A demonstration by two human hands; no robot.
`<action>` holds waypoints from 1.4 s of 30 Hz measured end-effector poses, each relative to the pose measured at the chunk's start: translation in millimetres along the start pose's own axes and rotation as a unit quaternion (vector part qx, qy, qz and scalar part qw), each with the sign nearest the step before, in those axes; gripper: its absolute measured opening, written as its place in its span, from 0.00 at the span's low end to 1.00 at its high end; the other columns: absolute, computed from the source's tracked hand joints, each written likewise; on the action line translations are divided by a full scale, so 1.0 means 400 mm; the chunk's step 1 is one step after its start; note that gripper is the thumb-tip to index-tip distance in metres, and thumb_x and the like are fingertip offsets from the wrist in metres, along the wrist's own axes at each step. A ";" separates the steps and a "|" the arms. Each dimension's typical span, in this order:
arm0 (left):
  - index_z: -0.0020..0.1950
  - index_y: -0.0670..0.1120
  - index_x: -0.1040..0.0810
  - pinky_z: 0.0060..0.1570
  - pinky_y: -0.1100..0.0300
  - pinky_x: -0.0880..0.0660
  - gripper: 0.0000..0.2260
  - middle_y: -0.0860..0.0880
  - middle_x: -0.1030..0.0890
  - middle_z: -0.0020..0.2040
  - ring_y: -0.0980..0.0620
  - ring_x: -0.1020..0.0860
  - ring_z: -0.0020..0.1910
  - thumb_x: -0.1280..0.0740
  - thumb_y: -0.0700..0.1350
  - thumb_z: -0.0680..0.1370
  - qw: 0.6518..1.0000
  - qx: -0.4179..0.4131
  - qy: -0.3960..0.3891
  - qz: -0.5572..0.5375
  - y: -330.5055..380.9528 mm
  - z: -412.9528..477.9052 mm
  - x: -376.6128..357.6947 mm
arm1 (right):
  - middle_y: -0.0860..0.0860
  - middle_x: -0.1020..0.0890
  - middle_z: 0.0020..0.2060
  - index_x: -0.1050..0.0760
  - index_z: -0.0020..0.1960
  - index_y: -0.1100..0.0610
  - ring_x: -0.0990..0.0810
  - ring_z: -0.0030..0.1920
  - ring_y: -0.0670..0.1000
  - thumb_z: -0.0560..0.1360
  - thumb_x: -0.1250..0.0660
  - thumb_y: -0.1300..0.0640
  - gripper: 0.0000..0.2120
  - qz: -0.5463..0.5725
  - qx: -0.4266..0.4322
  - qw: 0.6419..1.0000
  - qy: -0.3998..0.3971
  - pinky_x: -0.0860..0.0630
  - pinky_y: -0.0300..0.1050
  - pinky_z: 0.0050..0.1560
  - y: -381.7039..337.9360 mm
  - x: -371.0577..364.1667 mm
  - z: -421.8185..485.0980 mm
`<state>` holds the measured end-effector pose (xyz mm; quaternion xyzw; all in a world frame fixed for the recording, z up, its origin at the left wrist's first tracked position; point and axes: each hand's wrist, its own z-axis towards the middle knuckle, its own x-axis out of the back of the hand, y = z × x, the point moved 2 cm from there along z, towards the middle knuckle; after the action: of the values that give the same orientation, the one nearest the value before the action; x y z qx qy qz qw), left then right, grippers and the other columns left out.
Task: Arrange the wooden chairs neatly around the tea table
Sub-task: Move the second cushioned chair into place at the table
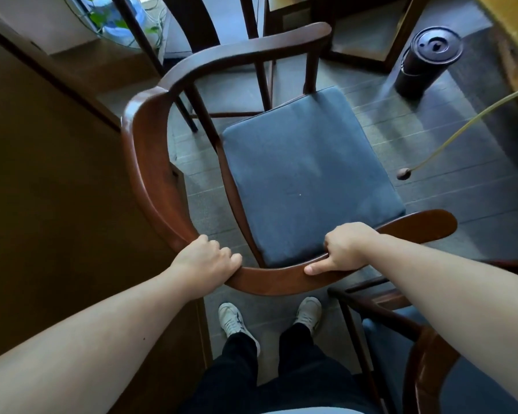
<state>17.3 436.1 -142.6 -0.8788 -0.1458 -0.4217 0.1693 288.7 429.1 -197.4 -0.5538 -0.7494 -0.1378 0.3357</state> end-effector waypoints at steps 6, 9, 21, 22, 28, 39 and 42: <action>0.52 0.45 0.30 0.37 0.53 0.31 0.04 0.47 0.21 0.44 0.44 0.22 0.40 0.42 0.42 0.79 0.999 -0.027 0.012 0.027 0.019 0.063 0.047 | 0.50 0.24 0.37 0.27 0.39 0.52 0.26 0.40 0.54 0.59 0.54 0.16 0.42 0.022 -0.038 0.999 -0.001 0.29 0.48 0.40 0.059 -0.035 -0.046; 0.51 0.45 0.30 0.37 0.53 0.30 0.04 0.48 0.21 0.43 0.44 0.22 0.40 0.42 0.43 0.79 0.998 -0.036 0.012 0.041 0.021 0.083 0.058 | 0.49 0.24 0.36 0.27 0.38 0.51 0.26 0.40 0.54 0.57 0.56 0.15 0.42 0.035 -0.046 0.998 0.001 0.29 0.48 0.41 0.079 -0.048 -0.057; 0.65 0.48 0.32 0.64 0.42 0.35 0.18 0.46 0.23 0.58 0.43 0.26 0.57 0.39 0.55 0.78 0.993 -0.073 0.022 0.091 -0.113 0.019 0.117 | 0.46 0.21 0.56 0.28 0.60 0.47 0.23 0.55 0.51 0.62 0.52 0.19 0.41 0.173 -0.051 0.978 0.101 0.25 0.51 0.52 -0.012 -0.015 -0.125; 0.65 0.48 0.32 0.66 0.41 0.37 0.18 0.46 0.23 0.59 0.43 0.26 0.58 0.39 0.55 0.78 0.992 -0.084 0.031 0.092 -0.137 0.010 0.122 | 0.46 0.23 0.59 0.30 0.64 0.47 0.24 0.58 0.52 0.62 0.52 0.20 0.43 0.191 -0.052 0.972 0.127 0.26 0.51 0.55 -0.046 -0.008 -0.124; 0.61 0.50 0.27 0.69 0.41 0.42 0.15 0.47 0.22 0.58 0.44 0.27 0.61 0.36 0.52 0.77 0.979 -0.147 0.123 0.063 -0.297 -0.037 0.130 | 0.47 0.26 0.62 0.34 0.68 0.48 0.26 0.60 0.52 0.70 0.42 0.29 0.33 0.268 -0.046 0.925 0.265 0.25 0.51 0.55 -0.300 0.111 -0.080; 0.62 0.46 0.25 0.68 0.40 0.40 0.23 0.43 0.23 0.62 0.41 0.30 0.66 0.27 0.53 0.70 0.966 -0.168 0.190 0.044 -0.626 -0.012 0.134 | 0.47 0.29 0.64 0.38 0.72 0.50 0.29 0.62 0.49 0.74 0.37 0.35 0.32 0.375 -0.132 0.839 0.372 0.28 0.46 0.59 -0.515 0.352 0.047; 0.62 0.46 0.26 0.69 0.42 0.41 0.21 0.44 0.22 0.61 0.41 0.29 0.65 0.31 0.53 0.72 0.963 -0.190 0.188 0.028 -0.647 0.012 0.152 | 0.47 0.29 0.64 0.38 0.71 0.49 0.29 0.62 0.49 0.72 0.38 0.33 0.33 0.402 -0.128 0.827 0.372 0.27 0.47 0.58 -0.501 0.364 0.069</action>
<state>-46.1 678.2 -52.3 -0.8038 -0.0036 -0.5939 0.0355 70.8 482.5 -89.0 -0.7509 -0.2549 -0.2811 0.5405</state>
